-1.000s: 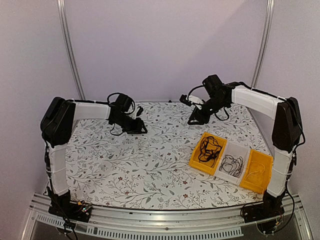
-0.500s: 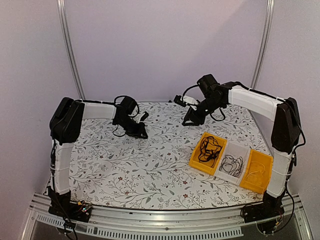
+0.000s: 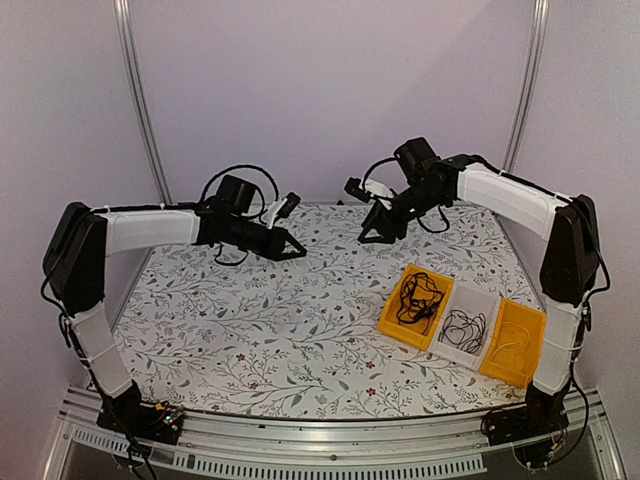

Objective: Untangle the cables

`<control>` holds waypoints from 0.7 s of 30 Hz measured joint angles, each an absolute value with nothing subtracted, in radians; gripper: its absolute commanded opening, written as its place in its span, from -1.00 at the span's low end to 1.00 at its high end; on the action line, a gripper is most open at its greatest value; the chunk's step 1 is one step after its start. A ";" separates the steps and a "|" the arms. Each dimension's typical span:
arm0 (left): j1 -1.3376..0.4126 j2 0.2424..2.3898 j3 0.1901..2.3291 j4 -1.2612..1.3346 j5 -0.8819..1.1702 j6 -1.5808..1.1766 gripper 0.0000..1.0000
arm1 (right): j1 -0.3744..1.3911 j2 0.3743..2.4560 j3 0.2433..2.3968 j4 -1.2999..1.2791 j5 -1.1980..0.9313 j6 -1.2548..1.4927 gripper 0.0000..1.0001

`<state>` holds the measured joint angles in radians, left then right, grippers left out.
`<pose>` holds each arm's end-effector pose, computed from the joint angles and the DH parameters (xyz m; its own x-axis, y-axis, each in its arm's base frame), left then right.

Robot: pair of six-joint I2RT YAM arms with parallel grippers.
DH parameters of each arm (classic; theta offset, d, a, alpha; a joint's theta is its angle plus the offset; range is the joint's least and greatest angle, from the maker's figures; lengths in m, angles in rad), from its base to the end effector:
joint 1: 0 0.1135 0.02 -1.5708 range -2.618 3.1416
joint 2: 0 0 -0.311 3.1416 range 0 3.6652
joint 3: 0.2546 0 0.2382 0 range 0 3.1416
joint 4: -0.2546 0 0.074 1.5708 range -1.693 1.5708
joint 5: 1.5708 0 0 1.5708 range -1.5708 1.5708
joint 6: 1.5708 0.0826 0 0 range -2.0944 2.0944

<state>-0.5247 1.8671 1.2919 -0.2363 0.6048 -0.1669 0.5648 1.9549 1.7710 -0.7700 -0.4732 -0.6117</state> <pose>0.3526 -0.2584 0.2329 -0.7438 0.2726 -0.6103 0.6362 0.5690 -0.5211 0.3680 0.2777 0.2983 -0.1626 -0.7082 -0.6871 -0.9680 0.2493 -0.0279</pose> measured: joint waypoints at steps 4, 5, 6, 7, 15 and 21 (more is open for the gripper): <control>-0.555 1.771 1.269 -0.132 0.656 -0.182 -1.00 | 0.576 1.975 1.843 -0.785 -0.553 -0.635 0.09; -0.560 1.763 1.267 -0.112 0.666 -0.190 -1.00 | 0.582 1.979 1.853 -0.787 -0.569 -0.641 0.10; -0.564 1.758 1.265 -0.095 0.674 -0.196 -1.00 | 0.589 1.984 1.862 -0.788 -0.583 -0.645 0.11; -0.567 1.758 1.263 -0.080 0.680 -0.203 -1.00 | 0.598 1.992 1.872 -0.789 -0.596 -0.646 0.13; -0.571 1.758 1.229 0.025 0.708 -0.270 -1.00 | 0.661 2.084 1.938 -0.791 -0.709 -0.609 0.13; -0.572 1.758 1.224 0.072 0.733 -0.301 -1.00 | 0.661 2.121 1.938 -0.768 -0.765 -0.525 0.05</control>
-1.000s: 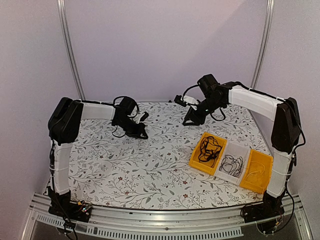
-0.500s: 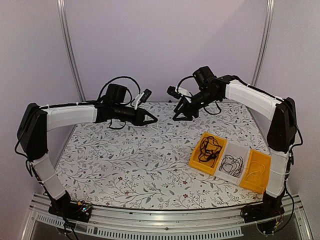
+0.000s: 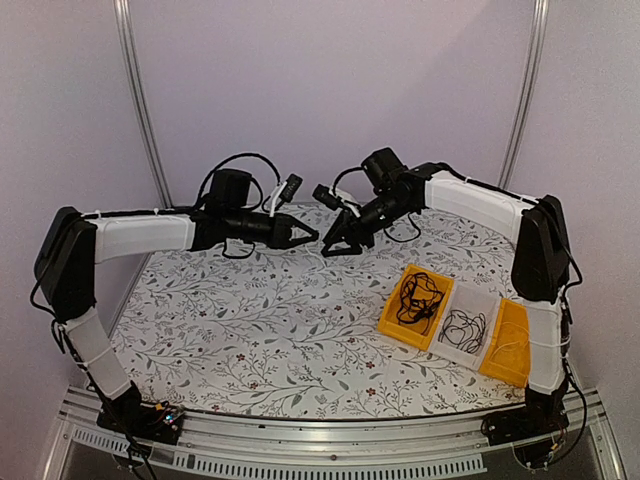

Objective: Untangle the cables

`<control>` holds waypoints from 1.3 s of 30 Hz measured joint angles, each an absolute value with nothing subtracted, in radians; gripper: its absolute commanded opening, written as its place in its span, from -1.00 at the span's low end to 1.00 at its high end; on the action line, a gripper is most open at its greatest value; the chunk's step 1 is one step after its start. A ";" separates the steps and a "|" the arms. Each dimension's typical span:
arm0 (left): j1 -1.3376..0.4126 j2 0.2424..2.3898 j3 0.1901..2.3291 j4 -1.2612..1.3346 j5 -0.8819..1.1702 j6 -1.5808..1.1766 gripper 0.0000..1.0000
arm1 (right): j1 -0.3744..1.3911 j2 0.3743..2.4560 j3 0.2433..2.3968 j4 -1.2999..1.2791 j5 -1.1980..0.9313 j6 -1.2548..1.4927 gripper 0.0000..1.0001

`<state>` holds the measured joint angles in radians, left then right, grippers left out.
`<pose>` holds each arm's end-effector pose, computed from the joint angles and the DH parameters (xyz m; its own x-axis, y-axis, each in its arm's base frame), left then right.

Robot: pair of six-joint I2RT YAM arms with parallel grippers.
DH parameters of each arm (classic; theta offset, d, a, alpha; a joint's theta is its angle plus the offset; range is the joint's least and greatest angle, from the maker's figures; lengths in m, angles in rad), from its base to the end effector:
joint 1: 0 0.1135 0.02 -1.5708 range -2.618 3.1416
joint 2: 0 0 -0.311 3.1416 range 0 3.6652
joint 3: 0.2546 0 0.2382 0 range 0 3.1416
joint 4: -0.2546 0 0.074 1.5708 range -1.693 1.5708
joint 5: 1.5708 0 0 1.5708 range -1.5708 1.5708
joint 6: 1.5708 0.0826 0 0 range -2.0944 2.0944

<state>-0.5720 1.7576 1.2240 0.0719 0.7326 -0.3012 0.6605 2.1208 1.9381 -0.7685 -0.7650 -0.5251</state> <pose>0.3299 -0.2781 0.2932 -0.6264 0.1410 -0.7666 0.7540 0.3589 -0.5501 0.3579 0.3505 0.2870 -0.1752 -0.5941 -0.7851 -0.9800 0.0291 0.1967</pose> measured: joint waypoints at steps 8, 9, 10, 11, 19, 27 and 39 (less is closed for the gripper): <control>-0.574 1.746 1.205 0.093 0.754 -0.315 -1.00 | 0.660 2.156 1.979 -0.702 -0.793 -0.413 -0.16; -0.574 1.746 1.205 0.094 0.752 -0.317 -1.00 | 0.660 2.161 1.985 -0.702 -0.797 -0.407 -0.31; -0.573 1.746 1.205 0.096 0.749 -0.318 -1.00 | 0.660 2.166 1.991 -0.702 -0.802 -0.400 -0.48; -0.571 1.746 1.205 0.100 0.748 -0.320 -0.95 | 0.660 2.169 1.993 -0.700 -0.804 -0.403 -0.65; -0.576 1.746 1.170 0.141 0.732 -0.331 0.32 | 0.659 2.188 2.002 -0.692 -0.798 -0.385 -1.00; -0.634 1.748 1.003 0.276 0.621 -0.318 0.24 | 0.656 2.187 2.000 -0.692 -0.791 -0.396 -1.00; -0.670 1.966 0.967 0.502 0.541 -0.331 -0.72 | 0.647 2.153 1.961 -0.718 -0.751 -0.409 -1.00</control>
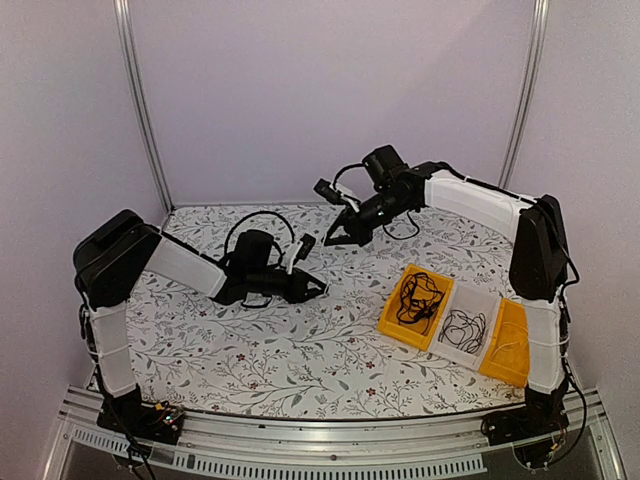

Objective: Untangle the cables

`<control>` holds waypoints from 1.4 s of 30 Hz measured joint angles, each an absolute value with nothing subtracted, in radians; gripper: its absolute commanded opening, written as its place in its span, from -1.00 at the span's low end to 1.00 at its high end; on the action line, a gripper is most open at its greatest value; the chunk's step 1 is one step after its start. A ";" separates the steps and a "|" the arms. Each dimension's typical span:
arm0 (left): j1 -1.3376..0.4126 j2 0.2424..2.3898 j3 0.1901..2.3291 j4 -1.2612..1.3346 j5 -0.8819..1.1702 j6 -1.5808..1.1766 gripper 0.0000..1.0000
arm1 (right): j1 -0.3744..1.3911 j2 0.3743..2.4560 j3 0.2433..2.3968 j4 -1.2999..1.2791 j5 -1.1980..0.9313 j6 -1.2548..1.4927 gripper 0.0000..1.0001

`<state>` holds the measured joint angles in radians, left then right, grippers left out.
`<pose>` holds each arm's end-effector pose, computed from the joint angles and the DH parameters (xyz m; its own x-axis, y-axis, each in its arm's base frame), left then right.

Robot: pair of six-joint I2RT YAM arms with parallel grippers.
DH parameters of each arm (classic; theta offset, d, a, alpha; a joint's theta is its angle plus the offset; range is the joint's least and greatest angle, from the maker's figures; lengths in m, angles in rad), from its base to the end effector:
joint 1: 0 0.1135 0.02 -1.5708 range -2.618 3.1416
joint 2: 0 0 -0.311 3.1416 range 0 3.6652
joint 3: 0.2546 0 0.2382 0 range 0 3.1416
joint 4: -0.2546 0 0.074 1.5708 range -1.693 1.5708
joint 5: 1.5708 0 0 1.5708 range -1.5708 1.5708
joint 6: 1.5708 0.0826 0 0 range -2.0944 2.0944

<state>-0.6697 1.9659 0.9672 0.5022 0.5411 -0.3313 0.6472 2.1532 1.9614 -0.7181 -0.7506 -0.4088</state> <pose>0.3203 -0.3079 0.1702 -0.6417 0.1525 -0.7516 0.7174 0.4658 -0.5180 0.3739 0.3532 0.2821 -0.2699 -0.5683 -0.7773 -0.9614 0.1145 0.2501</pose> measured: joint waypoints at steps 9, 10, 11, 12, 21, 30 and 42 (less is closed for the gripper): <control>-0.660 2.009 0.956 0.561 0.593 -0.335 -0.64 | 0.576 2.004 1.979 -0.778 -0.738 -0.418 -1.00; -0.659 2.009 0.948 0.560 0.595 -0.334 -0.63 | 0.560 1.989 1.995 -0.777 -0.738 -0.416 -1.00; -0.659 2.009 0.938 0.555 0.595 -0.332 -0.61 | 0.542 1.973 2.015 -0.775 -0.738 -0.415 -1.00; -0.659 2.009 0.925 0.548 0.596 -0.331 -0.59 | 0.528 1.960 2.032 -0.775 -0.738 -0.414 -1.00; -0.651 2.011 0.879 0.487 0.597 -0.325 -0.50 | 0.413 1.833 2.241 -0.725 -0.737 -0.370 -1.00; -0.636 2.004 0.907 0.397 0.570 -0.312 -0.13 | 0.355 1.755 2.162 -0.758 -0.714 -0.390 -1.00; -0.616 1.906 0.987 0.285 0.511 -0.299 -0.03 | 0.141 1.600 1.932 -0.989 -0.661 -0.531 -1.00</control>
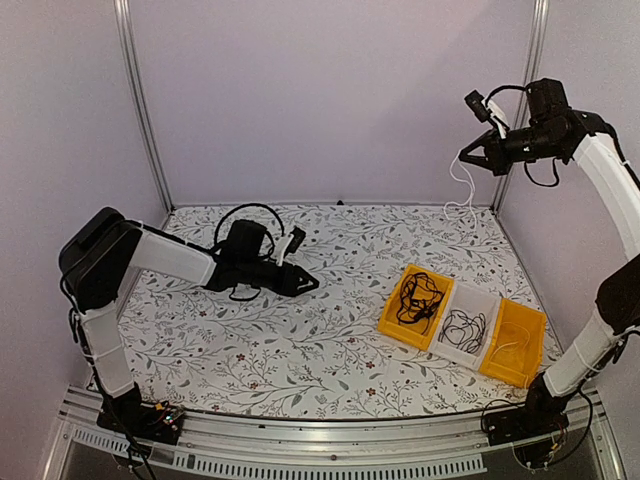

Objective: Untangle the cables

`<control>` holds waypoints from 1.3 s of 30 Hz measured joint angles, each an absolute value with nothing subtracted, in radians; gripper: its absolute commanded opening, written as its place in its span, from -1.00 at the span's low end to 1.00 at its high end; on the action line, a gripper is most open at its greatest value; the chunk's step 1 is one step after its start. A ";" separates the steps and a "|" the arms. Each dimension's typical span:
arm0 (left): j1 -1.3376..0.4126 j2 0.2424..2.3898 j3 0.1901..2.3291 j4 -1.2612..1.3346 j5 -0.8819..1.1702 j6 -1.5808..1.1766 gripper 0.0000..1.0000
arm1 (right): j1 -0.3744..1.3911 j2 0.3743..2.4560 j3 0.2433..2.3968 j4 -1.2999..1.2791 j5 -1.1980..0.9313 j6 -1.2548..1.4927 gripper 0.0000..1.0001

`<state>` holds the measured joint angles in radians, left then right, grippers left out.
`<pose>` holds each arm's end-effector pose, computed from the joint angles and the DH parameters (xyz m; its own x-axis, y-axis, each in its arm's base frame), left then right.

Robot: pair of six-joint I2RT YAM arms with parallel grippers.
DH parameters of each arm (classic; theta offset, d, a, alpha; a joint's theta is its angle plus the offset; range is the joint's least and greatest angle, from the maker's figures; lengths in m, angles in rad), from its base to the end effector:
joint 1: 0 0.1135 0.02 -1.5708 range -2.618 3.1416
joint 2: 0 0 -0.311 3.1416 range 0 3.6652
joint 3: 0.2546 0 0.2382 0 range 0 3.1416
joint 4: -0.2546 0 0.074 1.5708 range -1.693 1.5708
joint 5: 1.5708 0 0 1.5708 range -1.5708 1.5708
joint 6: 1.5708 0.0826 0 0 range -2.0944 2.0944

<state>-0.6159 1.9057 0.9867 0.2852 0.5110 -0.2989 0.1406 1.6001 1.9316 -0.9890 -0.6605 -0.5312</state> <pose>0.3256 -0.2799 0.1739 -0.7051 0.1843 -0.6848 0.6466 0.5636 -0.5141 0.3273 0.0975 0.4710 -0.2221 -0.4354 -0.8724 -0.8165 0.5721 -0.0777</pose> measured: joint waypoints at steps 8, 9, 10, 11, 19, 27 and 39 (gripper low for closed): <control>-0.603 1.906 1.030 0.242 0.496 -0.300 -0.02 | 0.083 1.462 1.789 -1.182 -0.548 -0.711 -1.00; -0.603 1.906 1.033 0.240 0.494 -0.300 -0.02 | 0.075 1.440 1.775 -1.209 -0.529 -0.737 -1.00; -0.603 1.906 1.036 0.237 0.492 -0.299 -0.02 | 0.070 1.419 1.760 -1.237 -0.510 -0.764 -1.00; -0.602 1.906 1.040 0.231 0.489 -0.299 -0.02 | 0.067 1.397 1.745 -1.259 -0.490 -0.787 -1.00; -0.595 1.906 1.047 0.196 0.485 -0.299 -0.01 | 0.065 1.155 1.489 -1.341 -0.297 -1.009 -1.00; -0.595 1.906 1.046 0.194 0.485 -0.300 -0.01 | 0.065 1.032 1.188 -1.358 -0.101 -1.261 -1.00; -0.594 1.903 0.963 0.196 0.469 -0.331 0.00 | 0.065 1.111 1.089 -1.274 -0.039 -1.348 -1.00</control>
<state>-0.5941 1.9030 0.9630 0.1959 0.4690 -0.3309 0.0650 1.1107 1.0893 -1.2743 -0.0395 -1.3476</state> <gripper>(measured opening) 0.497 0.014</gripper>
